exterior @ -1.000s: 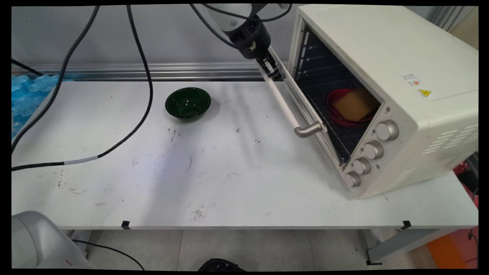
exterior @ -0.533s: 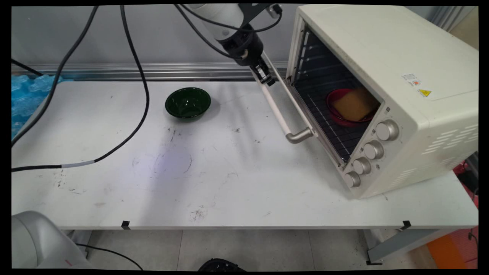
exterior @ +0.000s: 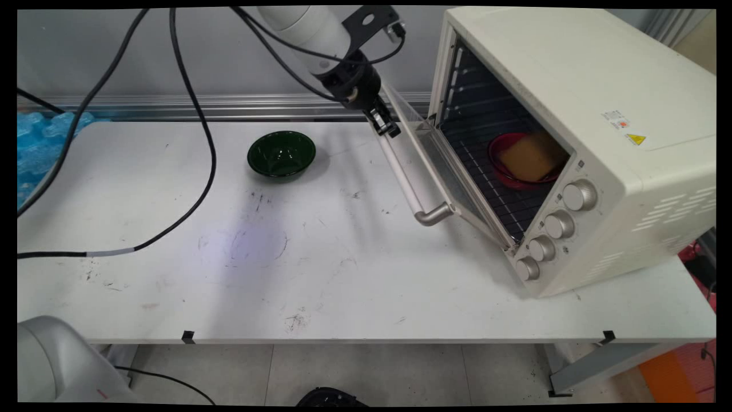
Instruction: Open the oven
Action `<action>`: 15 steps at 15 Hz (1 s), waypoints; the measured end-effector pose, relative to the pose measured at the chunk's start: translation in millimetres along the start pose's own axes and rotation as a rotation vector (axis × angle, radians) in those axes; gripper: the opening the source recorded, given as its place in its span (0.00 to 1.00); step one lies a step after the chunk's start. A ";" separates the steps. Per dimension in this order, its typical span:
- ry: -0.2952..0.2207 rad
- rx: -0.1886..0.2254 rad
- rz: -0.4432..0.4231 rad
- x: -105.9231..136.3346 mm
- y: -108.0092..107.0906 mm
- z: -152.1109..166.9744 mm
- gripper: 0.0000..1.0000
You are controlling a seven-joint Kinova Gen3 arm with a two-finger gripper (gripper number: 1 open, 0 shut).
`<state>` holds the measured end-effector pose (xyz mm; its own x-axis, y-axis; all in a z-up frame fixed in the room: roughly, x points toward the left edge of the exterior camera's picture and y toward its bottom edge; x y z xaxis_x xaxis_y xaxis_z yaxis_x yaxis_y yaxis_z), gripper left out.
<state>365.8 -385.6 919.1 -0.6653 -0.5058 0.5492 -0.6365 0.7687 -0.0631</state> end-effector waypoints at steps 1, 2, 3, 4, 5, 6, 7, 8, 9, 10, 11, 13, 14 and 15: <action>0.002 -0.002 0.000 -3.7 -0.1 1.4 0.00; 0.004 -0.003 -0.001 -6.1 -0.1 2.4 0.00; 0.008 -0.005 -0.002 -10.2 -0.1 4.3 0.00; 0.012 -0.006 -0.004 -13.8 -0.1 6.2 0.00; 0.016 -0.008 -0.007 -18.0 -0.1 8.4 0.00; 0.020 -0.010 -0.009 -21.3 0.1 10.3 0.00; 0.024 -0.011 -0.011 -24.3 0.3 12.1 0.00; 0.028 -0.013 -0.013 -27.1 0.6 13.7 0.00; 0.032 -0.015 -0.016 -30.1 0.8 15.5 0.00; 0.035 -0.017 -0.019 -33.1 1.2 17.3 0.00; 0.038 -0.018 -0.021 -35.6 1.4 18.7 0.00; 0.048 -0.019 -0.027 -43.5 2.0 22.6 0.00; 0.052 -0.020 -0.029 -47.4 2.2 24.7 0.00; 0.056 -0.020 -0.031 -50.7 2.4 26.4 0.00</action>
<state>387.7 -368.4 869.1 -0.6219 -0.5073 0.5966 -0.6481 0.7610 -0.0284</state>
